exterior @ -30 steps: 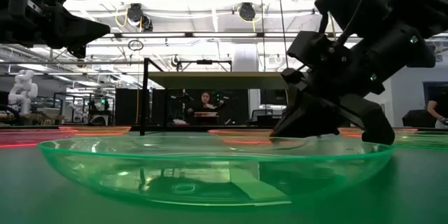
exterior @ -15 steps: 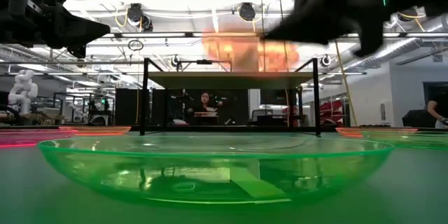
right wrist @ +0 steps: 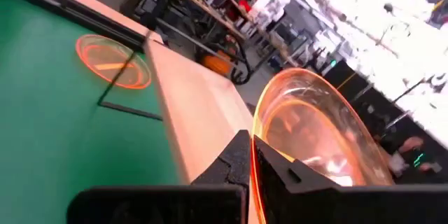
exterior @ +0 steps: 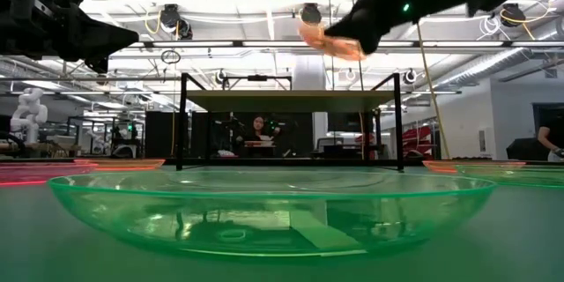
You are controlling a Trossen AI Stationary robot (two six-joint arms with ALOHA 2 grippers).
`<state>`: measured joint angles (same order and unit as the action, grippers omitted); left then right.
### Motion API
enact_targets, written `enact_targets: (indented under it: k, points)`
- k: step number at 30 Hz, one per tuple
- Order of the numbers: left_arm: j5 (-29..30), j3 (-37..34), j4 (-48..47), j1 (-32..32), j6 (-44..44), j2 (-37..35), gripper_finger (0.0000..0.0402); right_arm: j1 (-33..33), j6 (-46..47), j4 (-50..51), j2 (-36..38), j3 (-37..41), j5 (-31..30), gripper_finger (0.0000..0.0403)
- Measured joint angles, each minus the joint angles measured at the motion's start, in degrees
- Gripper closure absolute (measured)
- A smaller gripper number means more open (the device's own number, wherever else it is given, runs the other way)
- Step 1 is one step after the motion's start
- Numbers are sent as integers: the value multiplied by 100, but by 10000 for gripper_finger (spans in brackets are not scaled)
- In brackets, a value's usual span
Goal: Place and stack plates onto a shelf
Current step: Put the orange plate on the shelf
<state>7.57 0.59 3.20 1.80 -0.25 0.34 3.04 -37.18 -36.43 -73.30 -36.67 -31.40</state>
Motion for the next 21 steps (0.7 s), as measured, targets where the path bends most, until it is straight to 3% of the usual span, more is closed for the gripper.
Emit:
enact_targets:
  k: [9, 21]
  points:
    - [0, -1, 0, 2, 0, 1, 382, 1096, 673, 435, -2, -88, 1184, 403]
    - [0, -1, 0, 0, 0, 2, 382, 1342, 976, 1440, -147, -398, 1375, 403]
